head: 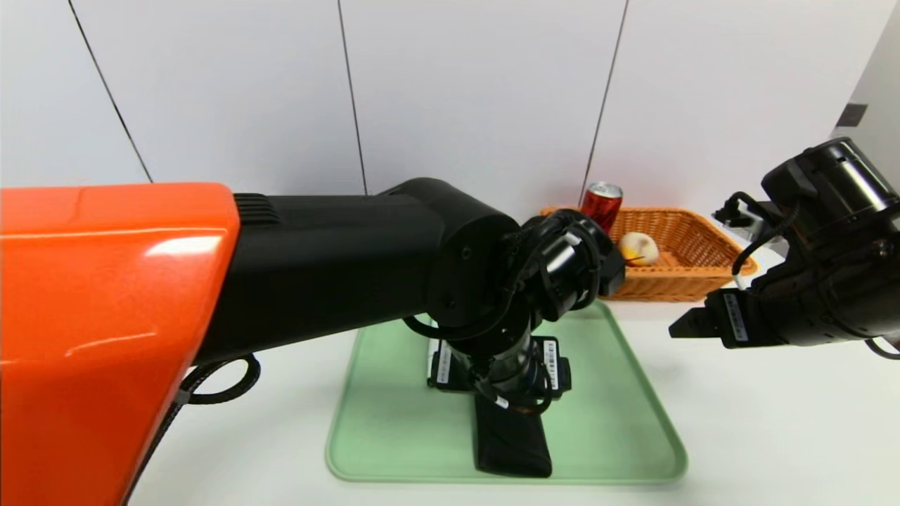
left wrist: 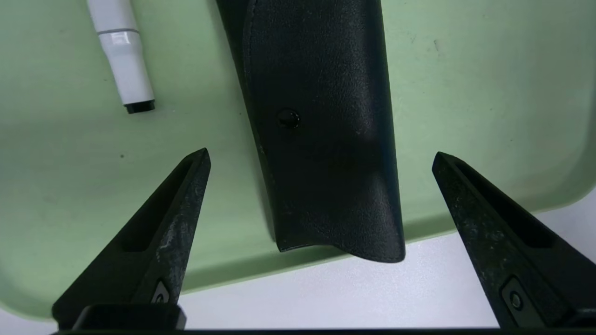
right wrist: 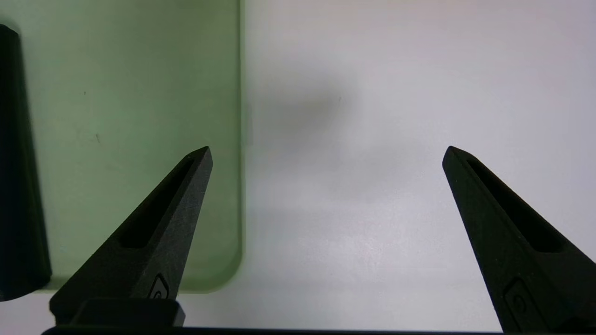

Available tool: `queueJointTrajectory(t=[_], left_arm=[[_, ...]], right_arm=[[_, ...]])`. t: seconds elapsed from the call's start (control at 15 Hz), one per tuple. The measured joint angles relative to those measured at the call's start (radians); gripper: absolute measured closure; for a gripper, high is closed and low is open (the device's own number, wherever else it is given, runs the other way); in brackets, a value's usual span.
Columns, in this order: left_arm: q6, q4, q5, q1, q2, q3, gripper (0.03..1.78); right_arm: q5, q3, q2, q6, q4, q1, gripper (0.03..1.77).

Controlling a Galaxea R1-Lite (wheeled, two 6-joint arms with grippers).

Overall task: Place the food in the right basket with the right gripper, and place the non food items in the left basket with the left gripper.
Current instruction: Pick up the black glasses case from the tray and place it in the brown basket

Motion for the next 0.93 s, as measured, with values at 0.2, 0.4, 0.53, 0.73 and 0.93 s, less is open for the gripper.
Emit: queueJointTrajectory(t=[0.2, 0.4, 0.53, 0.73, 0.93], left_arm=[[0.014, -0.036, 0.001, 0.001, 0.024, 0.0, 0.12], [0.022, -0.041, 0.002, 0.002, 0.047, 0.0, 0.12], [0.025, -0.041, 0.004, 0.002, 0.061, 0.0, 0.12], [0.042, -0.059, 0.023, 0.002, 0.076, 0.0, 0.12], [0.049, -0.064, 0.024, 0.002, 0.084, -0.001, 0.12]], right_arm=[[0.001, 0.054, -0.021, 0.0, -0.059, 0.0, 0.09], [0.001, 0.086, -0.029, -0.005, -0.104, -0.011, 0.09], [0.001, 0.09, -0.03, -0.005, -0.108, -0.014, 0.09], [0.006, 0.092, -0.03, -0.004, -0.109, -0.015, 0.09], [0.009, 0.095, -0.029, -0.005, -0.116, -0.016, 0.09]])
